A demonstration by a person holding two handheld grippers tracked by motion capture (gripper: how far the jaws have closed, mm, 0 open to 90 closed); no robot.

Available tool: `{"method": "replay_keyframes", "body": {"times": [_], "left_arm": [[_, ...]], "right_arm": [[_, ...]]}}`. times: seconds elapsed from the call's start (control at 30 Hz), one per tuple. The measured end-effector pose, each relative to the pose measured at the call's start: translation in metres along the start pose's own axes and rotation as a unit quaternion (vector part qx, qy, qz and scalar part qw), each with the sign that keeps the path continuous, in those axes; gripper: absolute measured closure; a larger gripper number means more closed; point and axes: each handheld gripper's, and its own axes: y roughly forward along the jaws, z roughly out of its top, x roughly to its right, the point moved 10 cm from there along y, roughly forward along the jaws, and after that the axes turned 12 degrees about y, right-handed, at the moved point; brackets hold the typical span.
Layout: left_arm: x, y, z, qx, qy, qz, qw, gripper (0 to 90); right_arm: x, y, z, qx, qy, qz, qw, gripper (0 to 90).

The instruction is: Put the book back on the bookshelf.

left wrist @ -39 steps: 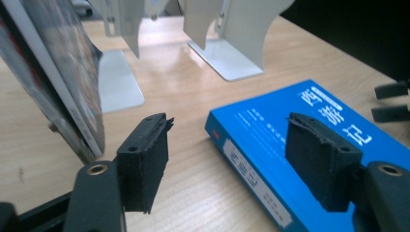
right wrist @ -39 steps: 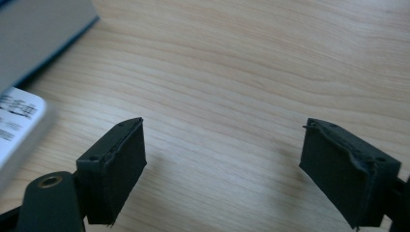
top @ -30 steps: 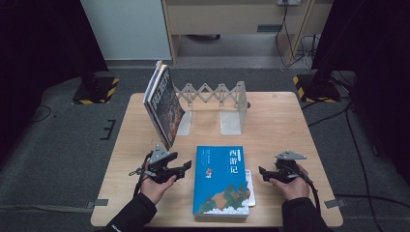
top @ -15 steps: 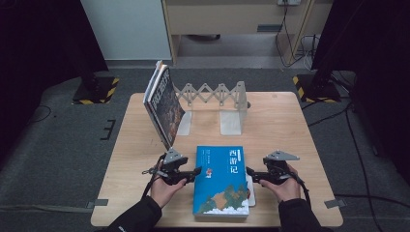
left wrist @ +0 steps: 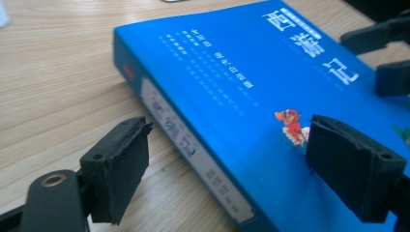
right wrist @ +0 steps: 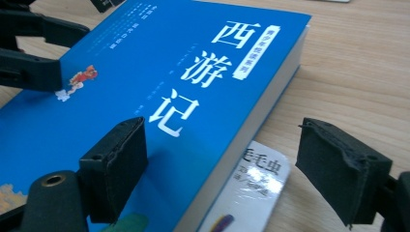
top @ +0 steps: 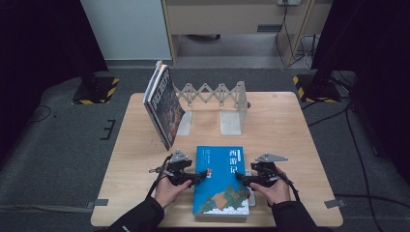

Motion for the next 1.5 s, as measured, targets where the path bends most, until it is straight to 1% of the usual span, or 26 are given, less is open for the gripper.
{"method": "replay_keyframes", "body": {"times": [0.03,0.1,0.13,0.23,0.27,0.3,0.37,0.4,0.43,0.47,0.57,0.6,0.7,1.33,1.43,1.5], "left_arm": [[0.000,0.000,0.000,0.000,0.000,0.000,1.0000,14.0],[0.001,0.004,-0.001,0.009,-0.006,-0.010,0.9999,12.9],[0.001,0.004,-0.001,0.009,-0.006,-0.010,0.9999,12.2],[0.002,0.008,-0.001,0.018,-0.016,-0.017,0.9996,10.0],[0.002,0.008,-0.001,0.018,-0.016,-0.017,0.9996,9.2],[0.004,0.012,-0.001,0.024,-0.027,-0.024,0.9991,8.9],[0.005,0.014,-0.001,0.026,-0.028,-0.024,0.9990,8.6],[0.005,0.016,-0.001,0.029,-0.029,-0.024,0.9989,6.4],[0.005,0.019,-0.001,0.030,-0.036,-0.025,0.9986,3.4],[0.005,0.020,-0.001,0.031,-0.043,-0.027,0.9982,2.3],[0.004,0.023,-0.003,0.026,-0.063,-0.035,0.9970,0.5],[0.004,0.023,-0.003,0.026,-0.063,-0.035,0.9970,0.2],[0.003,0.024,-0.003,0.024,-0.075,-0.039,0.9961,0.0],[0.002,0.027,-0.002,0.026,-0.082,-0.032,0.9958,0.0],[0.003,0.028,-0.001,0.029,-0.090,-0.017,0.9954,0.0],[0.003,0.028,0.000,0.029,-0.091,-0.016,0.9953,0.0]], "right_arm": [[-0.001,0.001,0.000,-0.001,0.003,0.002,1.0000,18.1],[-0.003,0.003,0.000,0.000,0.003,0.005,1.0000,18.1],[-0.003,0.003,0.000,0.000,0.003,0.005,1.0000,18.1],[-0.007,0.007,-0.001,-0.001,0.007,0.012,0.9999,17.5],[-0.008,0.008,-0.001,-0.002,0.011,0.014,0.9998,17.4],[-0.007,0.009,-0.001,-0.001,0.010,0.015,0.9998,17.2],[-0.007,0.009,-0.001,-0.001,0.011,0.016,0.9998,17.2],[-0.007,0.010,-0.001,-0.001,0.014,0.017,0.9998,17.2],[-0.007,0.010,-0.001,-0.001,0.019,0.019,0.9996,17.2],[-0.007,0.011,-0.001,-0.001,0.022,0.021,0.9995,17.2],[-0.008,0.012,-0.001,-0.001,0.031,0.027,0.9992,17.2],[-0.008,0.012,-0.001,-0.001,0.031,0.027,0.9992,17.2],[-0.008,0.014,-0.001,-0.001,0.036,0.032,0.9988,17.1],[-0.011,0.020,-0.001,-0.001,0.050,0.048,0.9976,17.2],[-0.011,0.020,-0.001,0.000,0.050,0.050,0.9975,17.1],[-0.011,0.020,-0.001,0.000,0.051,0.051,0.9974,17.1]]}}
